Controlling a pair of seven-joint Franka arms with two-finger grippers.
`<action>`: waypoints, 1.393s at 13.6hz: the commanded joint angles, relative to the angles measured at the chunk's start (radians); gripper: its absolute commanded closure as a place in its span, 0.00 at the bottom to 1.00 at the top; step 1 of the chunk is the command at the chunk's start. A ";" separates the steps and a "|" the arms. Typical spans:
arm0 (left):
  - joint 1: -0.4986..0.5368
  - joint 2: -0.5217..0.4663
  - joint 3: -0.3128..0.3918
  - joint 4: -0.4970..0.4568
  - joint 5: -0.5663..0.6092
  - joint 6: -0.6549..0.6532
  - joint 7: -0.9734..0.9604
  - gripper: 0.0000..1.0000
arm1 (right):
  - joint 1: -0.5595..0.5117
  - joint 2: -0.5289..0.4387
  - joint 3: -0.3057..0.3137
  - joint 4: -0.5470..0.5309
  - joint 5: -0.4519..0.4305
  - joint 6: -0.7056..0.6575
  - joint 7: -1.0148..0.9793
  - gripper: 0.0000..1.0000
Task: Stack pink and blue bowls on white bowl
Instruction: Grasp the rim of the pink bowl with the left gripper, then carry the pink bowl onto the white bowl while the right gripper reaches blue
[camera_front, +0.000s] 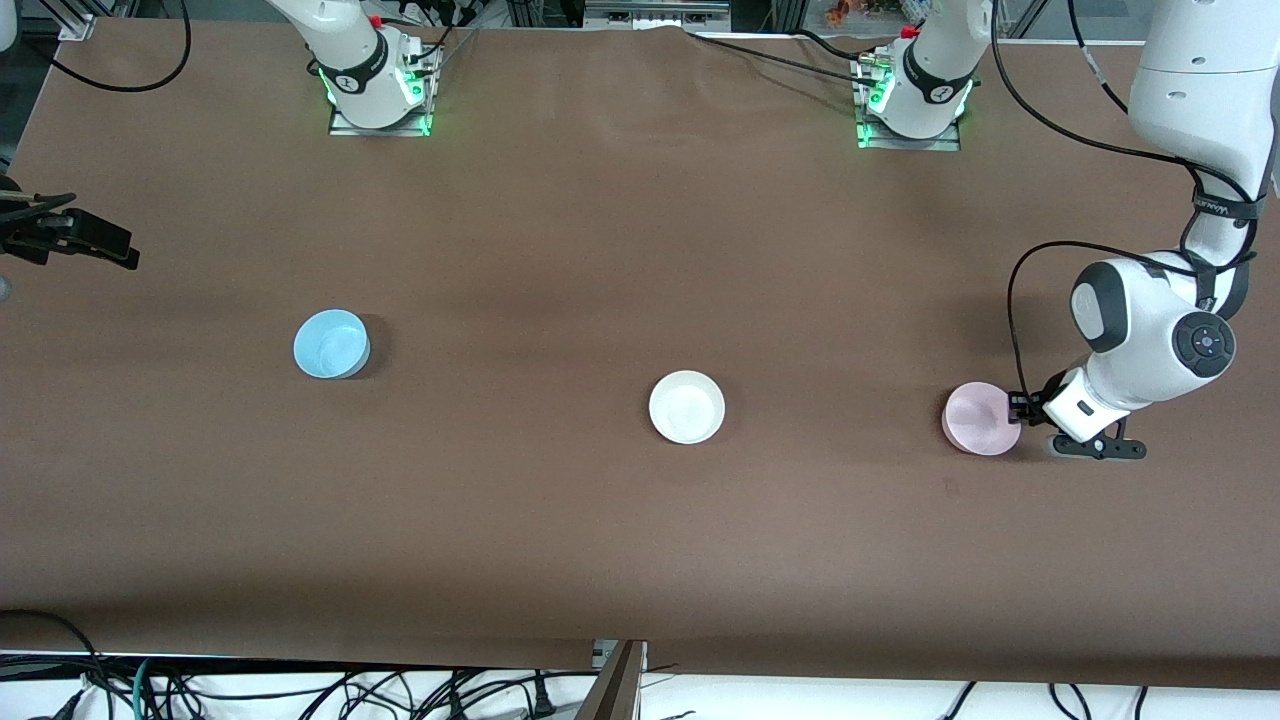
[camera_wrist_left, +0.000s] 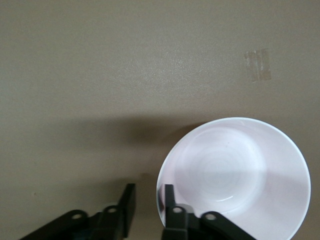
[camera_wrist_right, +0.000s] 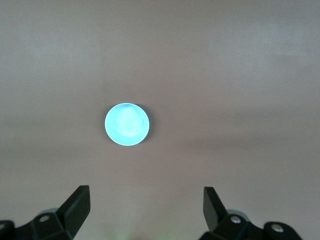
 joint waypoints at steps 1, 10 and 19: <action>0.002 -0.032 -0.003 -0.027 -0.010 0.012 0.024 0.91 | -0.009 0.006 0.008 0.003 0.016 0.007 -0.002 0.00; -0.007 -0.070 -0.043 0.000 -0.026 0.003 -0.057 1.00 | -0.005 0.102 0.011 0.003 0.008 0.027 0.008 0.00; -0.010 -0.102 -0.270 0.076 -0.026 -0.058 -0.498 1.00 | -0.012 0.249 0.008 -0.003 0.014 0.136 -0.005 0.00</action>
